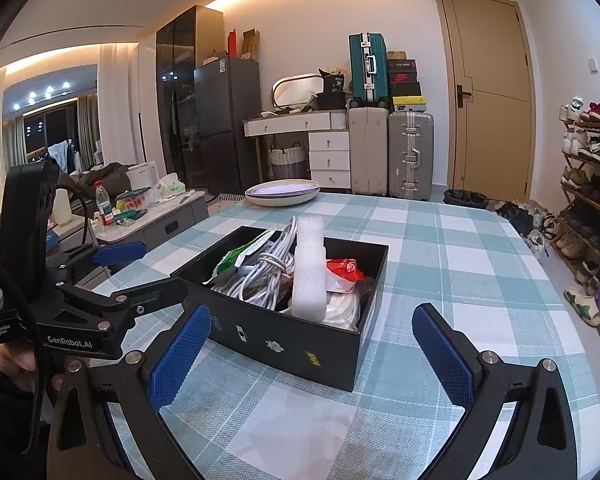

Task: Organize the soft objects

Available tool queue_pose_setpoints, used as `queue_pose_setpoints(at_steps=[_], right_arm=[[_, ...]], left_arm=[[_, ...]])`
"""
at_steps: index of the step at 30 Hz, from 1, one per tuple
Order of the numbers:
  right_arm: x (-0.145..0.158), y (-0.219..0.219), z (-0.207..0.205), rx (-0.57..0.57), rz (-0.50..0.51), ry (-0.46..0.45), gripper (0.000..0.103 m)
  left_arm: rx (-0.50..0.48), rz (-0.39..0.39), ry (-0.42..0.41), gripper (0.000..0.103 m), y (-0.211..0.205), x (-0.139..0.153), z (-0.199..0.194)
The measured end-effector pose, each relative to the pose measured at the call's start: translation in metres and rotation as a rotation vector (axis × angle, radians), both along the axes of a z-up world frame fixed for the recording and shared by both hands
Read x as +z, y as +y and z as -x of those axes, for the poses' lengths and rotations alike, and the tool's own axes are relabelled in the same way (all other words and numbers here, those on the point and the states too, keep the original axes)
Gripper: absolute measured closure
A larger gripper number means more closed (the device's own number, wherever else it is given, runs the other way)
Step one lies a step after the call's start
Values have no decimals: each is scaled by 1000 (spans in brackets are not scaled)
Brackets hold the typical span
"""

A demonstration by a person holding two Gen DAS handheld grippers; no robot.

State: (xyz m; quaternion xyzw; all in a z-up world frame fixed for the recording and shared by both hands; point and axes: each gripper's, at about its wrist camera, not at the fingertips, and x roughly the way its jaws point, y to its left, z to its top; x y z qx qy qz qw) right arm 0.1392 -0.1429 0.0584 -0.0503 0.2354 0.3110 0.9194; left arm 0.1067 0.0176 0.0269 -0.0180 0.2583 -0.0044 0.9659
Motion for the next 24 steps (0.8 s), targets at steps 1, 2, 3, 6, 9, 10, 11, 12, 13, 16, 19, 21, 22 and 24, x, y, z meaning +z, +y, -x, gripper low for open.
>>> queue_pose_setpoints(at_steps=[1,2,3,6,9,10,11,12,13,16,19,21,22,24], right_arm=[[-1,0,0,0,-1,-3,0],[-2,0,1,1,-2,-4,0],[-3,0,1,2,-1,-2,0],[-3,-1,2,2,-9,-8,0],[-2,-3,3,-2,-18,-9,0],[-2,-4,4,-3,-19,-12,0],[-2,-4,5,-3,-20,-14,0],[-2,-4,5,-3,-19,-17,0],[-2,-3,6,-6,-16,-21,0],[-1,-2,9,-9,-7,-31,0],[0,-2,13,-8,-7,-41,0],[0,-2,13,-8,-7,-44,0],[0,-1,14,-8,-7,-46,0],[0,-1,15,-8,-5,-48,0]], left_arm=[[3,1,-6,0,0,-1,1],[6,1,-13,0,1,-1,1],[7,2,-18,0,1,-1,2],[8,11,-30,0,2,-3,3],[9,17,-28,0,3,-3,2],[10,20,-30,0,4,-4,3],[9,22,-30,0,4,-4,4],[8,24,-30,0,5,-4,3],[9,26,-29,0,5,-4,3],[10,29,-29,0,5,-4,3],[5,30,-34,0,6,-4,3],[5,29,-35,0,6,-4,3],[5,28,-34,0,5,-4,3],[6,28,-35,0,5,-4,2]])
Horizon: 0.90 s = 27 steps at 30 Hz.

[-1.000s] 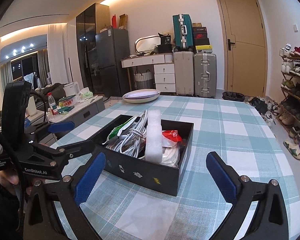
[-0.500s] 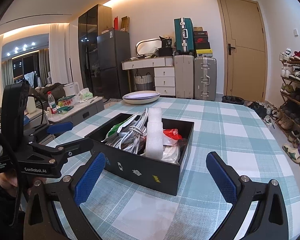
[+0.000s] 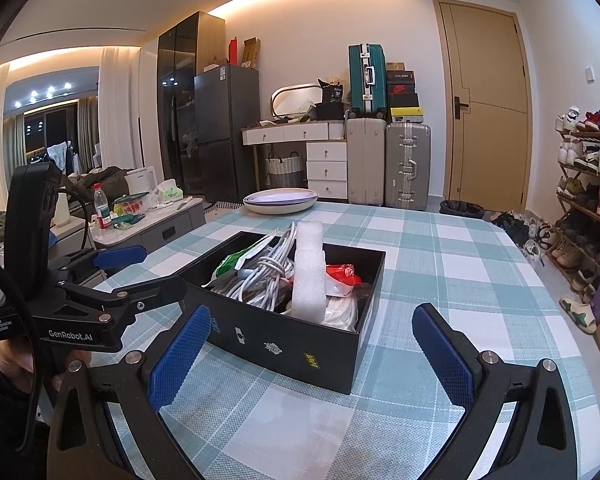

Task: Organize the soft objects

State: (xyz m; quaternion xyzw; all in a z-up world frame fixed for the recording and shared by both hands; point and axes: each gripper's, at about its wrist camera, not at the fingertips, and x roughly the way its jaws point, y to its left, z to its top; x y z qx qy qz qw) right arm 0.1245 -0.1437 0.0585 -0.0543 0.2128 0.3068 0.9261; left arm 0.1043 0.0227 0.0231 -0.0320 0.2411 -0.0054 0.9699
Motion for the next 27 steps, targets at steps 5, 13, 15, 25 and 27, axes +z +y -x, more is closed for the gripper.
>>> queue_pose_setpoints(at_steps=[5,13,15,25,27], right_arm=[[0,1,-1,0,0,0,0],[1,-1,-4,-3,-5,5,0],[1,-1,-4,-2,-5,4,0],[1,-1,-4,-3,-5,4,0],[1,-1,-4,-3,-6,4,0]], left_arm=[[3,-1,0,0,0,0,1],[3,-1,0,0,0,0,1],[3,0,0,0,0,0,1],[3,-1,0,0,0,0,1],[3,0,0,0,0,0,1]])
